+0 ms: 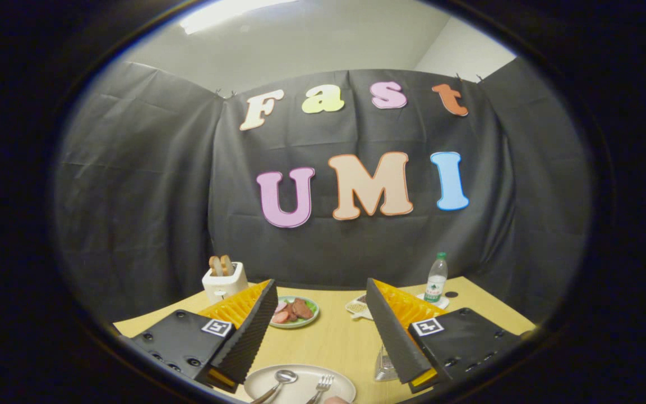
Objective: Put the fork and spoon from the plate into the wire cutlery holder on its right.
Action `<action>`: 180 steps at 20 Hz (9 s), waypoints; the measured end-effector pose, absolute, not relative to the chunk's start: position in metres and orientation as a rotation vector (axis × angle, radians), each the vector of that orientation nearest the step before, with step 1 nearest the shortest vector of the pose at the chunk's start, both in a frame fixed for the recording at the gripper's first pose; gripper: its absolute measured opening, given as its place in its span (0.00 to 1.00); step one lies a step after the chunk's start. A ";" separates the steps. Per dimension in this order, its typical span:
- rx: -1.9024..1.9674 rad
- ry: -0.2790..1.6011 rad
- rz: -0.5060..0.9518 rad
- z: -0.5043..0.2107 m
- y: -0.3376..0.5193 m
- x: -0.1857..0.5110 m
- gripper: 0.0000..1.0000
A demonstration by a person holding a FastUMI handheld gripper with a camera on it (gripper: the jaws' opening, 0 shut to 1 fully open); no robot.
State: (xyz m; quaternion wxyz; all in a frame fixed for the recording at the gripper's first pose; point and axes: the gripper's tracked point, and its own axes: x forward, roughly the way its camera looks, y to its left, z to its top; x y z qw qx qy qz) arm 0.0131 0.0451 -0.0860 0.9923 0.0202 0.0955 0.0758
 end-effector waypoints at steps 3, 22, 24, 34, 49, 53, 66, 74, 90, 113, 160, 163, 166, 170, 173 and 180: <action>0.046 0.239 0.157 -0.105 0.046 0.013 0.98; 0.012 0.699 0.169 -0.268 0.050 -0.023 0.98; -0.007 0.741 0.165 -0.282 0.047 -0.029 0.98; -0.113 0.930 0.178 -0.338 0.047 -0.061 0.98; -0.207 1.115 0.234 -0.380 0.049 -0.104 0.96; -0.205 1.147 0.231 -0.384 0.048 -0.109 0.83; -0.170 1.225 0.212 -0.388 0.044 -0.116 0.20; -0.244 1.239 0.280 -0.378 0.040 -0.118 0.10; -0.233 1.216 0.307 -0.302 -0.005 -0.070 0.10; -0.443 1.432 0.338 -0.279 -0.123 -0.014 0.10; -0.109 0.853 0.226 -0.292 0.079 -0.047 1.00; -0.119 0.883 0.221 -0.310 0.089 -0.056 1.00; -0.132 0.927 0.217 -0.330 0.097 -0.067 1.00; -0.172 1.007 0.217 -0.356 0.099 -0.086 1.00; -0.199 1.053 0.213 -0.368 0.101 -0.096 1.00; -0.265 1.135 0.233 -0.385 0.103 -0.112 0.86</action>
